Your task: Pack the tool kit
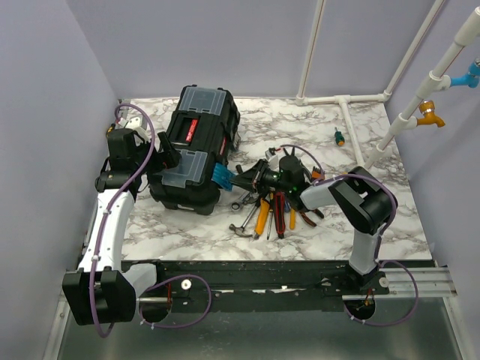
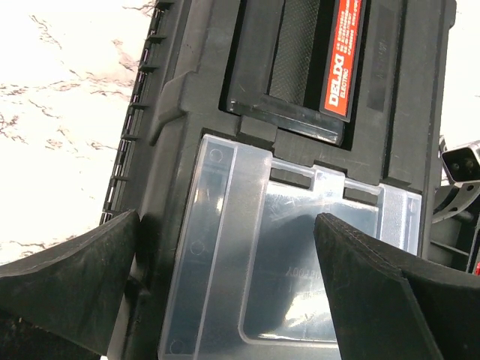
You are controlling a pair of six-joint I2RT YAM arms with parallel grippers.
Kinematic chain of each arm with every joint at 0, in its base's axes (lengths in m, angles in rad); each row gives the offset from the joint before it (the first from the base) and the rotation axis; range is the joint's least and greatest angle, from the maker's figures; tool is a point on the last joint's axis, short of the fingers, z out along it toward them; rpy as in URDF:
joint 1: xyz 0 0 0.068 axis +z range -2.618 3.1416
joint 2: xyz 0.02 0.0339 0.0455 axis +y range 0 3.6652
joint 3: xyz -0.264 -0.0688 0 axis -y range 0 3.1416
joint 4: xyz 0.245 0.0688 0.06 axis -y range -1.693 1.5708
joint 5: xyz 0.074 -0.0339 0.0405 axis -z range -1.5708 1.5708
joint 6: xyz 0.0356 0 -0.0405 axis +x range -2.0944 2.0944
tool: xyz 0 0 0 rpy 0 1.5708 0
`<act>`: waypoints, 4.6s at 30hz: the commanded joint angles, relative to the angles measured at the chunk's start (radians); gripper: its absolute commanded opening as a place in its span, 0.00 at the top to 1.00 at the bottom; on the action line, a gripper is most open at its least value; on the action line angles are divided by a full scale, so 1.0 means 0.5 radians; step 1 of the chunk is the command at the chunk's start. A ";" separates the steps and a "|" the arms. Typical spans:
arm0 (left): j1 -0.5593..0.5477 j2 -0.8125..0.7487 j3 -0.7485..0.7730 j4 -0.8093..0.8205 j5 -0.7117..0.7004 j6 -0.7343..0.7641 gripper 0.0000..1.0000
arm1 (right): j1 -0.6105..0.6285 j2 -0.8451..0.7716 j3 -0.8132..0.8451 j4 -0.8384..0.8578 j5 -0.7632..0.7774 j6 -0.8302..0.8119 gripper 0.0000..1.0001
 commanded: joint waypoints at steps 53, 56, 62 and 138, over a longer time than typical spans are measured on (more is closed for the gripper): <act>-0.507 -0.247 0.222 -0.347 -0.662 0.026 0.01 | -0.187 -0.932 0.103 -1.367 0.857 -1.128 0.14; -0.652 -0.163 0.377 -0.431 -0.802 0.053 0.02 | -0.187 -0.848 0.227 -1.391 0.799 -1.153 0.14; -0.756 0.211 0.775 -0.631 -0.843 0.128 0.10 | -0.187 -0.756 0.356 -1.387 0.713 -1.151 0.14; -0.084 0.945 -0.026 1.185 0.615 -0.982 0.32 | 0.372 1.081 3.345 -3.179 0.776 -0.749 0.08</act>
